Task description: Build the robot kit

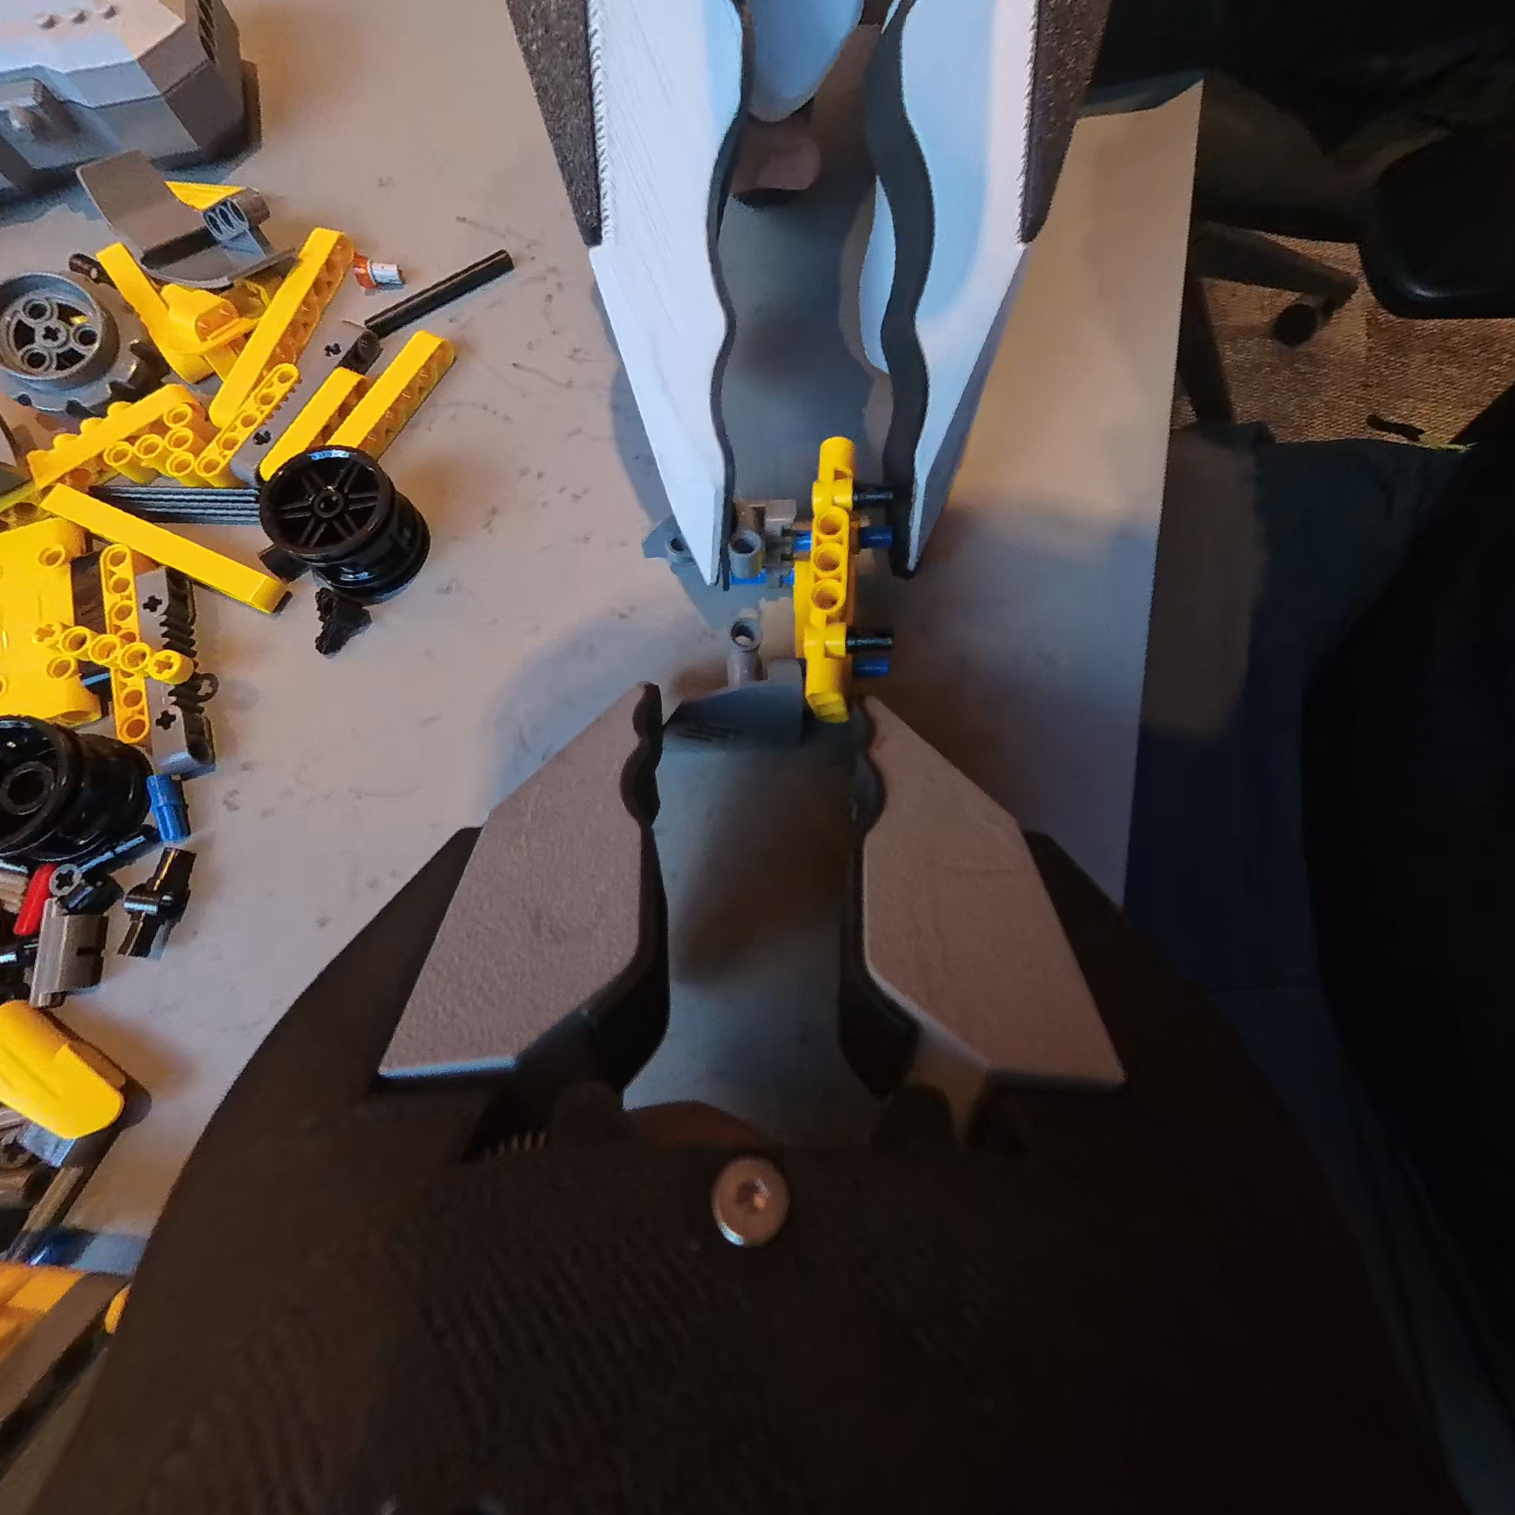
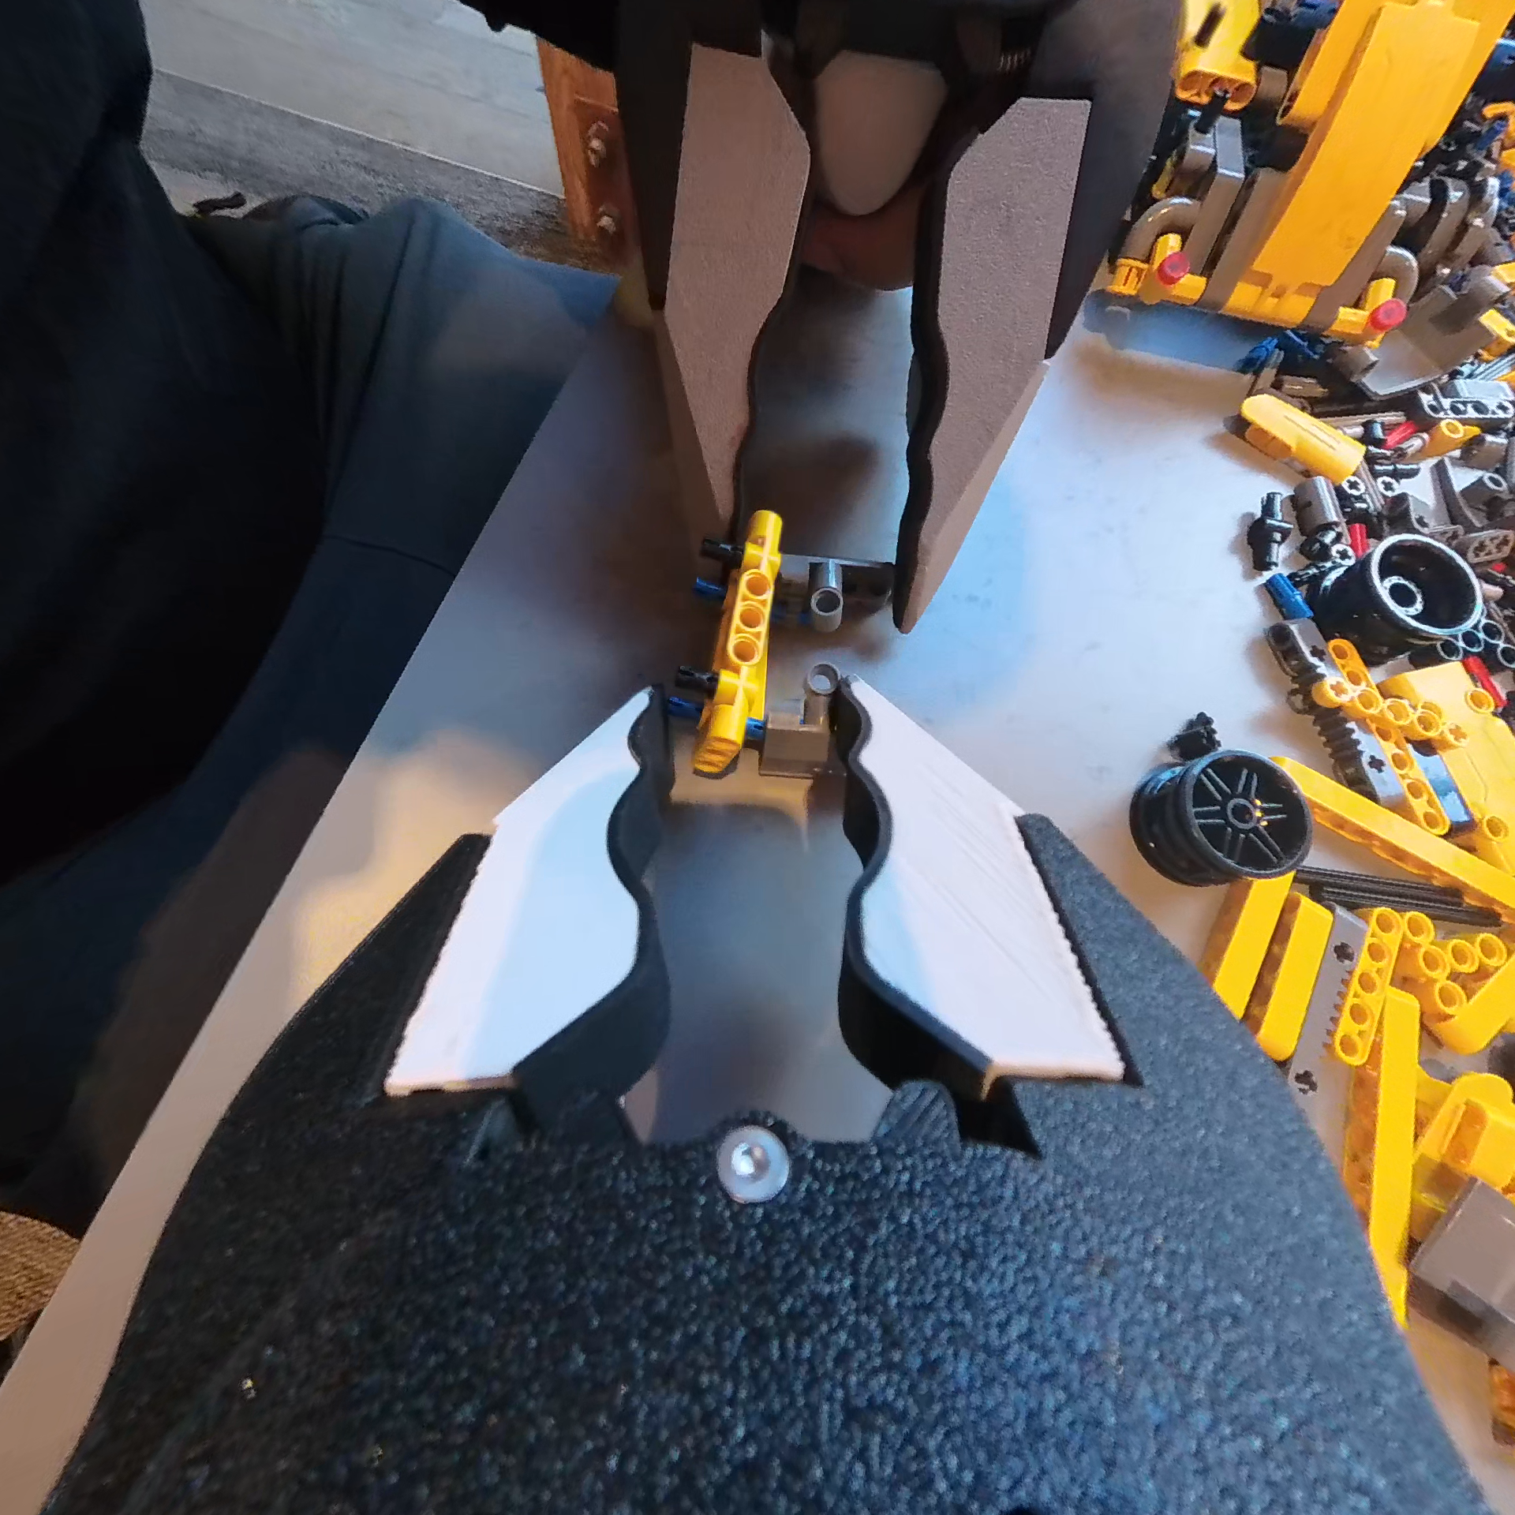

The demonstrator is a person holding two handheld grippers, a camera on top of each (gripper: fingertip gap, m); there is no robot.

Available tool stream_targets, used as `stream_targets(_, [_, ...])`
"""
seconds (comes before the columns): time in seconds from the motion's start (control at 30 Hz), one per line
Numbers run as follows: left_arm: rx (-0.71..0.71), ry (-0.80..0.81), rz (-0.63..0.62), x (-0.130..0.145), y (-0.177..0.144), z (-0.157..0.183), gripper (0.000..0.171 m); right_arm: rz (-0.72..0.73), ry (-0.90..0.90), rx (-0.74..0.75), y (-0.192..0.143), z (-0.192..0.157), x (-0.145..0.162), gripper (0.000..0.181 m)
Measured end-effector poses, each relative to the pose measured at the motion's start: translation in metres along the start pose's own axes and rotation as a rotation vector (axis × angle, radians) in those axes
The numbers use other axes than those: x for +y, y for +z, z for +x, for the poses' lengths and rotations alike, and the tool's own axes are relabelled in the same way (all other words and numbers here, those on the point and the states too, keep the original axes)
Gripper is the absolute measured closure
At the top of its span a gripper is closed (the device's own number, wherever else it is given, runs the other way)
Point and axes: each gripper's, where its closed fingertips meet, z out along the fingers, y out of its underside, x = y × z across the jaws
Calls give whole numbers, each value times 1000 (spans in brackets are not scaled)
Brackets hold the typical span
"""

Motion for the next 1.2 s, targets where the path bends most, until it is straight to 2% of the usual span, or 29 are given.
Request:
stream_targets(0.23, [-27, 2, -6, 0, 1, -1, 128, -6, -4, -6, 3, 0, 1, 139])
stream_targets(0.5, [-16, -7, 1, 0, 0, -1, 129, 5, 37, -109, 2, -2, -3, 144])
stream_targets(0.6, [-27, -12, 5, 0, 0, -3, 128, 13, 87, -97, 1, 2, -3, 140])
stream_targets(0.77, [-4, -12, 10, -1, -1, 0, 128, 13, 54, -65, 1, -1, -3, 140])
stream_targets(0.97, [39, -49, 30, -3, -9, 3, 109, 8, 19, -40, 2, -1, -3, 140])
stream_targets(1.03, [28, -61, 55, -11, -18, 2, 112, 5, 11, -28, 2, -1, -2, 139])
stream_targets(1.1, [55, -58, 84, -28, -24, 9, 126, 3, 3, -19, 2, 0, -2, 139])
stream_targets(1.2, [44, -46, 18, -34, -20, 11, 143, 2, -1, -12, 2, 0, -2, 139])
